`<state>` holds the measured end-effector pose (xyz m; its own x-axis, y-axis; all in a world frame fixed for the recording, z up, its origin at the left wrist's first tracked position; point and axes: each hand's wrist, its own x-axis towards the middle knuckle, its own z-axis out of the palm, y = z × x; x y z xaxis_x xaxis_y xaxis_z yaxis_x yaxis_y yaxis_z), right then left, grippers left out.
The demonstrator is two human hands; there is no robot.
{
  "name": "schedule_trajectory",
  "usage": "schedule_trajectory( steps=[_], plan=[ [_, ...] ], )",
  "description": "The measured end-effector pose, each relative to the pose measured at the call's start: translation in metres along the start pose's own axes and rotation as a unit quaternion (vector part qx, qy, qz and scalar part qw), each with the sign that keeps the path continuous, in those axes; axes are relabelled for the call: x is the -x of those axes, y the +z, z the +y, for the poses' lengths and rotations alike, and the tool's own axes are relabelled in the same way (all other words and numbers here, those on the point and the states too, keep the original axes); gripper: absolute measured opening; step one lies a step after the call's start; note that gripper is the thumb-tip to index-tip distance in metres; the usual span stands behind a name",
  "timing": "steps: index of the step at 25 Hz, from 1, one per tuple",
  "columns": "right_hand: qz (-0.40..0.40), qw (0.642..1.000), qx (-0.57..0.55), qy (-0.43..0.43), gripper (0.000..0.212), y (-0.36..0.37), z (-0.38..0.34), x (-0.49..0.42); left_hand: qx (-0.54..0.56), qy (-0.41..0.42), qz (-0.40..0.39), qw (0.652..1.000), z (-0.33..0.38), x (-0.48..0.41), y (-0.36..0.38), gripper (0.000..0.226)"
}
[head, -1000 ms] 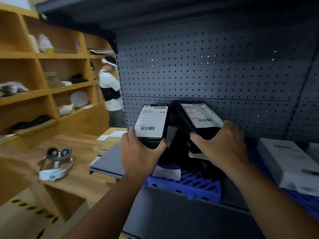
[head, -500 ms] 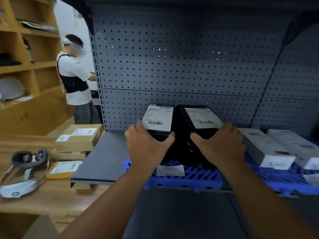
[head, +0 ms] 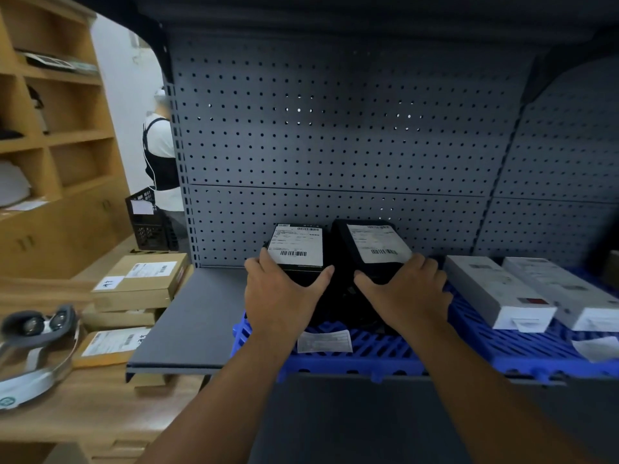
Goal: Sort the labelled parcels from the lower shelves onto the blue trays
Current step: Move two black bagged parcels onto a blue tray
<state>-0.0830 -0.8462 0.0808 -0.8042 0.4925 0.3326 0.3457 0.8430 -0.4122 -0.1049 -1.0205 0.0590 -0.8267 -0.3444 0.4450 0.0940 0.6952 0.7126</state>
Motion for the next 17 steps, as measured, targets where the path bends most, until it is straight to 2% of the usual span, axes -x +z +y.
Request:
schedule_trajectory(
  steps=[3, 7, 14, 17],
  plan=[
    [0.005, 1.0, -0.016, -0.002, 0.122, 0.007, 0.004, 0.001, -0.015, 0.004, 0.022, 1.0, -0.001, 0.002, 0.002, 0.126],
    [0.006, 0.994, -0.11, -0.021, 0.13, 0.014, 0.009, 0.003, -0.013, -0.003, 0.01, 1.0, 0.001, 0.003, 0.002, 0.124],
    [0.025, 0.992, -0.125, -0.025, 0.125, 0.021, 0.009, 0.004, 0.01, -0.004, 0.007, 1.0, -0.001, 0.003, 0.004, 0.121],
    [0.009, 0.992, -0.121, -0.026, 0.126, 0.016, 0.009, 0.004, 0.003, -0.001, -0.009, 1.0, 0.0, 0.005, 0.001, 0.13]
  ],
)
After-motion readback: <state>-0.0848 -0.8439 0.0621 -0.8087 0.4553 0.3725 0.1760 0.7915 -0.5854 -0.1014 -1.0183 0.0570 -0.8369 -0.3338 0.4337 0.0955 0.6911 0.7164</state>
